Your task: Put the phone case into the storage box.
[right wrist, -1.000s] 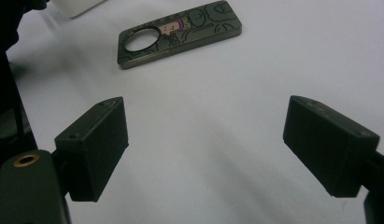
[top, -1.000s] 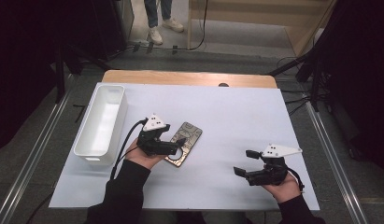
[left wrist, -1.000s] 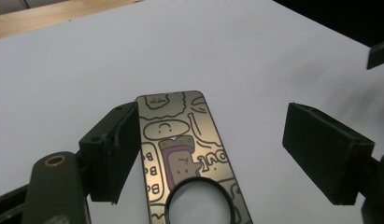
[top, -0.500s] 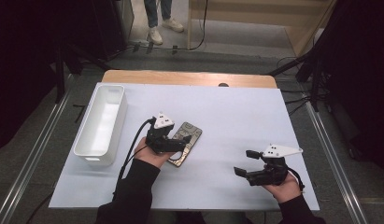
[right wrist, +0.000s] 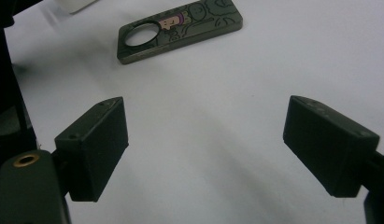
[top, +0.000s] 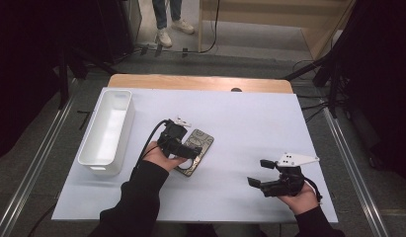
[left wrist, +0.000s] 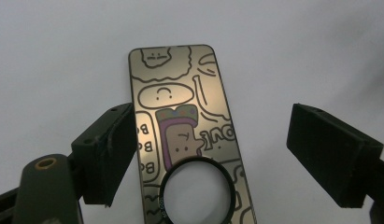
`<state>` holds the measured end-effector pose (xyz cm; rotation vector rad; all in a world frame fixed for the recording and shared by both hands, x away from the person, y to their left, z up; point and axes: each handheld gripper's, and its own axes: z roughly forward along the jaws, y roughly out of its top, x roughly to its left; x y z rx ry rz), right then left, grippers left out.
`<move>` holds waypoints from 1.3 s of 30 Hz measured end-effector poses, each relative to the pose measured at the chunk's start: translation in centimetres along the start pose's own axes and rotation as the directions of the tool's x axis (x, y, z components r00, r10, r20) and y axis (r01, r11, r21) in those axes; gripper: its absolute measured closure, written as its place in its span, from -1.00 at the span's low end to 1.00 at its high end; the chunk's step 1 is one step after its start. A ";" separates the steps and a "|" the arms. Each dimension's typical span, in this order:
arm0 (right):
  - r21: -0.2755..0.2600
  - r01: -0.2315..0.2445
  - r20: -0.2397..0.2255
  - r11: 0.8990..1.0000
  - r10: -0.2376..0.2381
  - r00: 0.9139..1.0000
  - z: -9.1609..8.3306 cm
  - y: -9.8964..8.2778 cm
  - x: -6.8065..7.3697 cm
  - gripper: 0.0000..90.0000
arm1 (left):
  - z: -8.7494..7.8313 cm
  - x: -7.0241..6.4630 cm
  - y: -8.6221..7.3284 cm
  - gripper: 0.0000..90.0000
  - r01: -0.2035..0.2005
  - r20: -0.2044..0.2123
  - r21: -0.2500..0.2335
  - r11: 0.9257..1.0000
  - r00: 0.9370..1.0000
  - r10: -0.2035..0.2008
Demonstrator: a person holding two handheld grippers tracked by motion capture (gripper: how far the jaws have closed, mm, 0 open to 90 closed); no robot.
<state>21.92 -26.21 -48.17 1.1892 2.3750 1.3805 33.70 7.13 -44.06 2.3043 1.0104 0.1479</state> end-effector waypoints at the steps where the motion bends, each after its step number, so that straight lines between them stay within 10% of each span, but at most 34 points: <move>1: 0.000 0.000 0.000 1.000 0.000 1.000 0.0 0.0 0.0 -0.71 | 0.1 0.0 0.1 -0.69 -0.004 -0.002 0.021 1.000 1.000 0.004; 12: 0.008 -0.001 0.006 1.000 0.001 1.000 0.0 0.0 -0.1 -0.71 | 1.3 -0.4 0.1 -0.77 -0.032 -0.039 0.129 0.991 0.999 0.037; 39: 0.012 -0.006 0.009 1.000 0.006 1.000 0.0 -0.1 -0.1 -0.71 | 4.0 -1.0 -1.3 -1.00 0.006 -0.104 0.190 0.982 0.994 0.015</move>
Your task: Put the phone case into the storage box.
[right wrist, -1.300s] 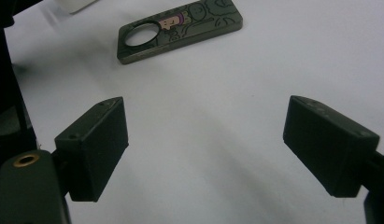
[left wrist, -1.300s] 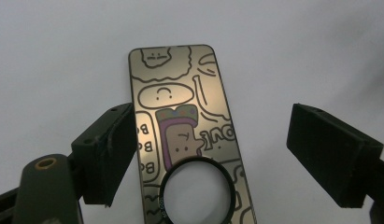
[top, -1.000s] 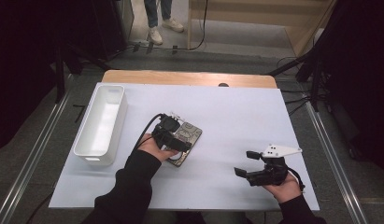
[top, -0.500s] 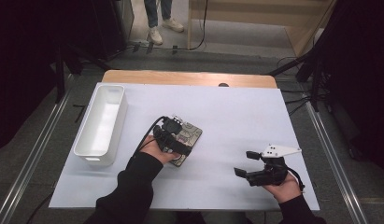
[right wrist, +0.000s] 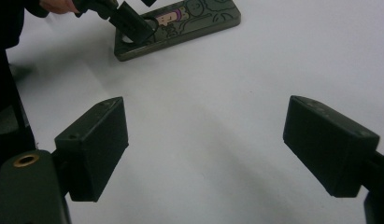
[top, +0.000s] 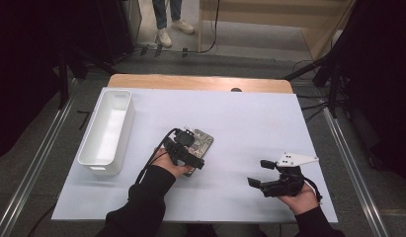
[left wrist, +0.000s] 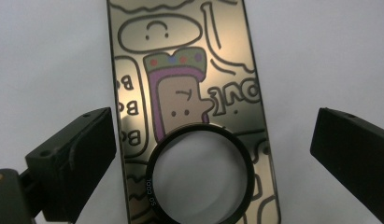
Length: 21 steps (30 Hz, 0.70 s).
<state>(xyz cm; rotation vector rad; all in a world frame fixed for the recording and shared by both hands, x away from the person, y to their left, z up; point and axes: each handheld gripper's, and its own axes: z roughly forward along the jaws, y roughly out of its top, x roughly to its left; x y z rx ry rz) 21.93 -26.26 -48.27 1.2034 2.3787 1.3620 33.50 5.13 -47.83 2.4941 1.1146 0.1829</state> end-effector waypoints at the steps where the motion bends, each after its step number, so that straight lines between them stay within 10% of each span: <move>1: 0.000 0.000 0.000 1.000 0.000 1.000 0.0 0.0 0.0 -0.71 | 0.2 0.0 -0.1 -1.00 0.002 -0.002 0.002 1.000 1.000 -0.002; 21: 0.006 -0.004 0.007 1.000 0.004 1.000 0.1 0.0 0.0 -0.71 | 1.9 -0.8 -1.1 -0.99 0.004 -0.086 -0.002 1.000 0.996 -0.004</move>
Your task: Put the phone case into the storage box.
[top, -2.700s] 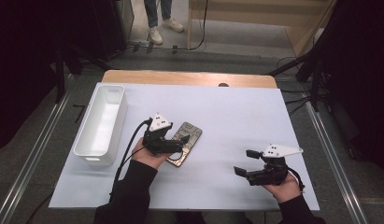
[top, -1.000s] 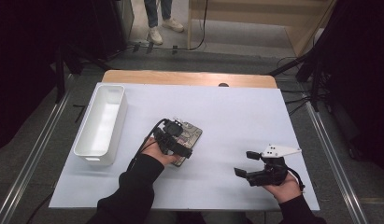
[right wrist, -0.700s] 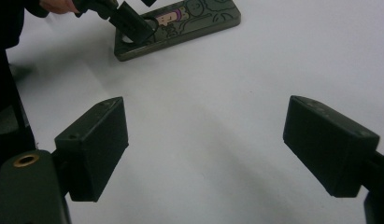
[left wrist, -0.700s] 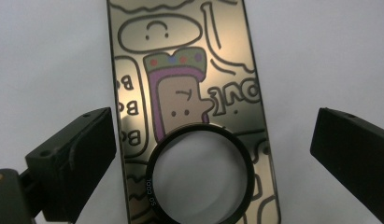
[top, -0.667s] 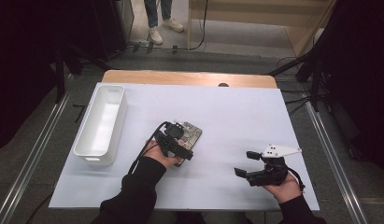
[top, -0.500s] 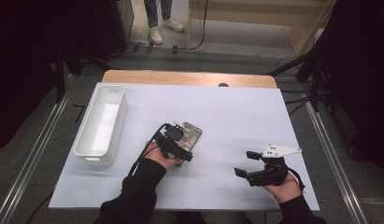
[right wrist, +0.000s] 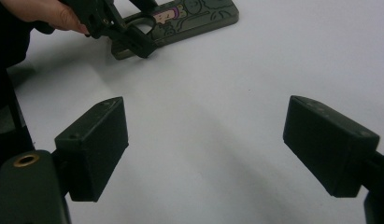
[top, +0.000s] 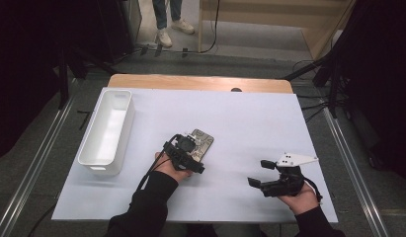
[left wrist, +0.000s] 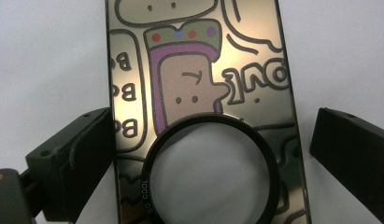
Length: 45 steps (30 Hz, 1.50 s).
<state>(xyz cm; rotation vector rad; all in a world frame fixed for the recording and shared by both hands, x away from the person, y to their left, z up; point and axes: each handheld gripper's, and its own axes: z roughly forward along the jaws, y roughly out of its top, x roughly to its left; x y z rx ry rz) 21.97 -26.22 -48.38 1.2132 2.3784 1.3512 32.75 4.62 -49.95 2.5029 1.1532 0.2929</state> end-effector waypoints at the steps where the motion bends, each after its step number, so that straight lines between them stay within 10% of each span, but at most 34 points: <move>1: -0.001 0.000 0.002 1.000 0.000 1.000 0.0 0.0 0.0 -0.71 | 0.0 0.0 0.0 -0.99 0.002 0.000 -0.001 1.000 1.000 -0.002; 45: 0.004 -0.010 -0.001 1.000 0.010 1.000 0.1 -0.2 -0.3 -0.71 | -1.4 0.5 0.3 -0.76 0.021 0.029 -0.009 1.000 0.999 -0.021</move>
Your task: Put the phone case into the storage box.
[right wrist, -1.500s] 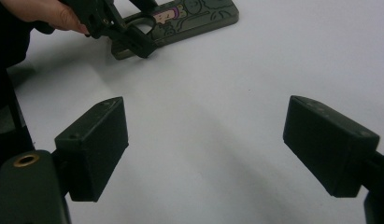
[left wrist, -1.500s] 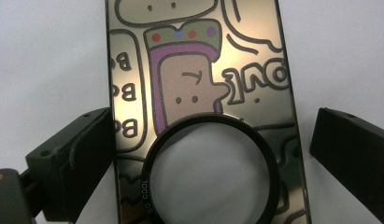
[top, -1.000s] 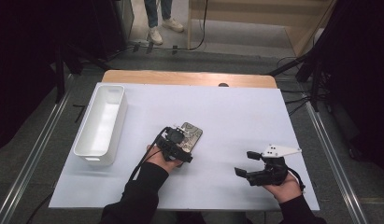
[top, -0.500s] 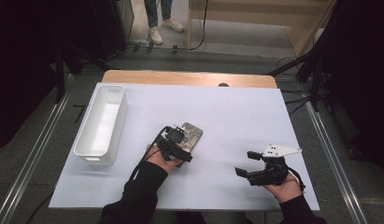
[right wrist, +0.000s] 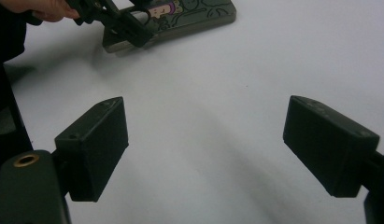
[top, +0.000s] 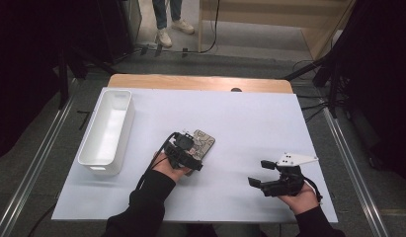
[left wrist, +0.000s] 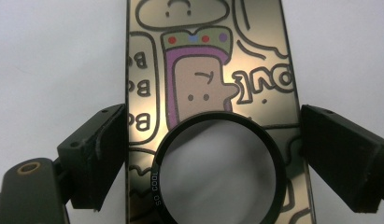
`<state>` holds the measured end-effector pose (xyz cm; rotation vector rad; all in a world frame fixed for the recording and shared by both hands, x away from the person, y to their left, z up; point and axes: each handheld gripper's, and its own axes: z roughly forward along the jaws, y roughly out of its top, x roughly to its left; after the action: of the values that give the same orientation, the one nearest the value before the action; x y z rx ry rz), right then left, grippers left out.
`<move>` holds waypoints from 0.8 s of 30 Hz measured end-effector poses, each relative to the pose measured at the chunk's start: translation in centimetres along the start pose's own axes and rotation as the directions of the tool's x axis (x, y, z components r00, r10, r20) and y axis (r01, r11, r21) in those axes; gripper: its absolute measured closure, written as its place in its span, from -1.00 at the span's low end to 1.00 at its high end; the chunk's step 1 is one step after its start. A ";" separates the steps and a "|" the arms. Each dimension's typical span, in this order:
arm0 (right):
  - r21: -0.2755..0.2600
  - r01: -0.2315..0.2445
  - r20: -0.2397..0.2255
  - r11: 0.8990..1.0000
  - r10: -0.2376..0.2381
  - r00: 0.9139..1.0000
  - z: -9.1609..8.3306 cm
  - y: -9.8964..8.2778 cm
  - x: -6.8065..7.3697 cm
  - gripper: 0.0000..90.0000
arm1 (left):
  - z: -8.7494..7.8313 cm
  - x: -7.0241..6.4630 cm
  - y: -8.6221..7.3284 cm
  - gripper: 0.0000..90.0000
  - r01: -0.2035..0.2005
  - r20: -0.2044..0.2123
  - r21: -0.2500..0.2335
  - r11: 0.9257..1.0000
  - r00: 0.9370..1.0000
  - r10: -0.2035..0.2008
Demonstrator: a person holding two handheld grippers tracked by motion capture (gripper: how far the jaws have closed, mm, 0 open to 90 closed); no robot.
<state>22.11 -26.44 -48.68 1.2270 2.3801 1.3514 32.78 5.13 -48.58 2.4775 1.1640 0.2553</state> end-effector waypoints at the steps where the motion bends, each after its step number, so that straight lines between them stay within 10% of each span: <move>1: 0.000 -0.001 0.001 1.000 0.001 1.000 0.0 0.0 0.0 -0.71 | -0.2 0.0 0.1 -0.76 -0.004 0.000 -0.005 1.000 1.000 0.004; 24: -0.004 0.000 -0.005 1.000 0.000 1.000 0.0 0.0 0.0 -0.71 | -5.4 1.1 1.7 -0.75 -0.028 0.074 -0.126 0.992 0.997 0.038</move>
<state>22.09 -26.49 -48.70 1.2236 2.3798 1.3600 32.92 6.39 -42.96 2.3771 1.0443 0.2331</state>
